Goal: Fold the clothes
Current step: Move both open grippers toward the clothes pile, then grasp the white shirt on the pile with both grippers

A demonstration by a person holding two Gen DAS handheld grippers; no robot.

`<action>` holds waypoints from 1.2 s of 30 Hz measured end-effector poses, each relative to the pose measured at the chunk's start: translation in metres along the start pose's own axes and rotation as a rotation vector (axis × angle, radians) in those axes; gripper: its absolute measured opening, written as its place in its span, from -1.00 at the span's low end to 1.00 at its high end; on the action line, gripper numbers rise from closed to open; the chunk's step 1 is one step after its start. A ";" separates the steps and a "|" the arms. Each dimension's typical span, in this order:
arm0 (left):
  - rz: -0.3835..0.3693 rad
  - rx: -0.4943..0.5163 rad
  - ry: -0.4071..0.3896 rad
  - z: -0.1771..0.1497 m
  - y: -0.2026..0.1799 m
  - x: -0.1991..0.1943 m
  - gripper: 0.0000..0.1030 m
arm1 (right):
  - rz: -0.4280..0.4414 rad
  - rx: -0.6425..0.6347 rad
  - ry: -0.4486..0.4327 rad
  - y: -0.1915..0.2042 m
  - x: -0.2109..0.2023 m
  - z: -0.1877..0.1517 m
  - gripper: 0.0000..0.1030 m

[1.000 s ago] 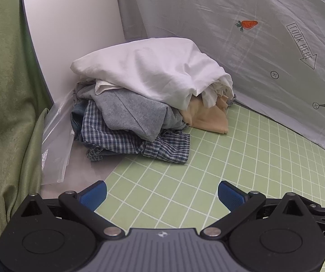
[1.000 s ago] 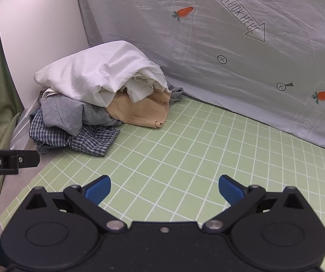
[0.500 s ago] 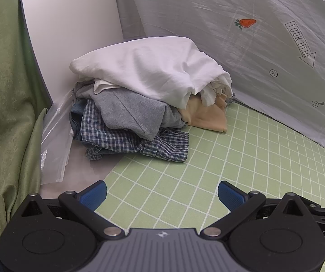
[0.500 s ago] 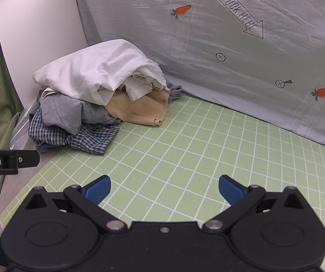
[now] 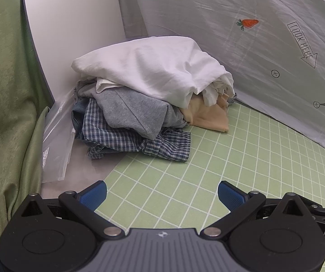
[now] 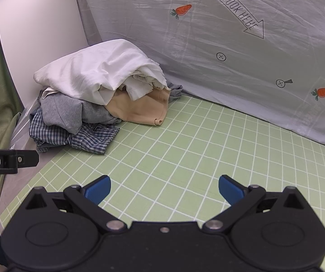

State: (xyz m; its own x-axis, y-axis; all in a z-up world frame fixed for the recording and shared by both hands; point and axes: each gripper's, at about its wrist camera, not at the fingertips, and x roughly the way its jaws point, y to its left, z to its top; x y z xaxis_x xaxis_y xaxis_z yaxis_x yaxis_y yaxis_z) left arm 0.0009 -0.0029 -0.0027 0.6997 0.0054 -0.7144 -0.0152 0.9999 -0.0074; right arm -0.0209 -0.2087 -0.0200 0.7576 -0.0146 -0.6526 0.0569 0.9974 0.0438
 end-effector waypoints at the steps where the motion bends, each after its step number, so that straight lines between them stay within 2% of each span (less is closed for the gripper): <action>1: 0.000 0.001 0.000 0.000 0.000 0.000 1.00 | -0.001 0.002 0.000 0.000 0.000 0.000 0.99; 23: 0.003 -0.010 0.011 0.007 0.001 0.004 1.00 | 0.014 -0.019 0.002 0.000 0.007 0.006 0.99; 31: 0.009 -0.050 -0.021 0.040 0.014 0.025 1.00 | 0.007 -0.083 -0.041 0.005 0.029 0.041 0.99; 36: 0.024 -0.104 -0.035 0.083 0.038 0.056 1.00 | 0.012 -0.113 -0.088 0.009 0.060 0.084 0.96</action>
State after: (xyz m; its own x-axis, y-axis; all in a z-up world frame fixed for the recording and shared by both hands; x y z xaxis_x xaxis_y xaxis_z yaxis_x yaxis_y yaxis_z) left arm 0.0987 0.0368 0.0157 0.7230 0.0313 -0.6902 -0.1048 0.9924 -0.0647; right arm 0.0792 -0.2064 0.0050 0.8119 -0.0035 -0.5838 -0.0225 0.9991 -0.0372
